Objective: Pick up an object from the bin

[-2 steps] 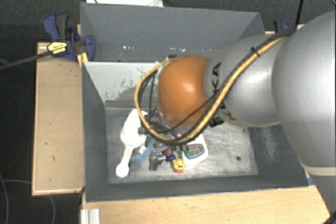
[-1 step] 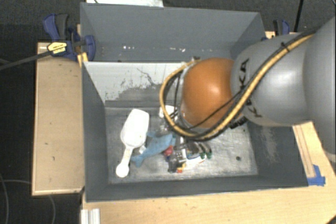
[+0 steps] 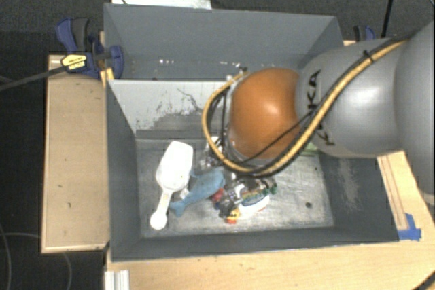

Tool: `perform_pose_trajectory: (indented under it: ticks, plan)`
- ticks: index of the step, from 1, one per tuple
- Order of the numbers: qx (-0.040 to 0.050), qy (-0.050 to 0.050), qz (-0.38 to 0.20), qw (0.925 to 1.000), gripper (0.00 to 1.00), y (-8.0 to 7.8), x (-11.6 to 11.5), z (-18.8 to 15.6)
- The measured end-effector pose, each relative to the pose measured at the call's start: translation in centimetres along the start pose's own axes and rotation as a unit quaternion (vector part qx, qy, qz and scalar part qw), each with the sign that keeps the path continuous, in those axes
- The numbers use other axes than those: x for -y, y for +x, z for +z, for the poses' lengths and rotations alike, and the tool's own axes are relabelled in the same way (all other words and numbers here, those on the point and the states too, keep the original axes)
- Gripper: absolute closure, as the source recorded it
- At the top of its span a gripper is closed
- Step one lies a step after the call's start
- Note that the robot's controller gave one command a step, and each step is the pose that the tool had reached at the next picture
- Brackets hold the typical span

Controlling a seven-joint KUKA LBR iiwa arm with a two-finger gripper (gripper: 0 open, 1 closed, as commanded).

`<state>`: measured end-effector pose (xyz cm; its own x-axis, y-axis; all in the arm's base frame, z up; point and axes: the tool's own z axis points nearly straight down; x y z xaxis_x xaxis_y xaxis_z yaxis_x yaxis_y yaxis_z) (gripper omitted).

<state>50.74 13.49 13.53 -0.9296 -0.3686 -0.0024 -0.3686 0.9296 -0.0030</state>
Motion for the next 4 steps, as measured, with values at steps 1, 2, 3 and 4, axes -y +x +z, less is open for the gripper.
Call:
perform_pose_trajectory:
  ticks: [1,2,3,4]
  plan:
    - [0.0032,-0.002,-0.126,0.992,0.0,-4.0,-7.3,4.4]
    - [0.0237,-0.003,-0.104,0.9943,1.0,-3.2,-9.3,5.4]
    - [0.0237,-0.003,-0.104,0.9943,1.0,-3.2,-9.3,5.4]
    - [0.0199,-0.003,-0.104,0.9944,1.0,-3.2,-9.3,5.0]
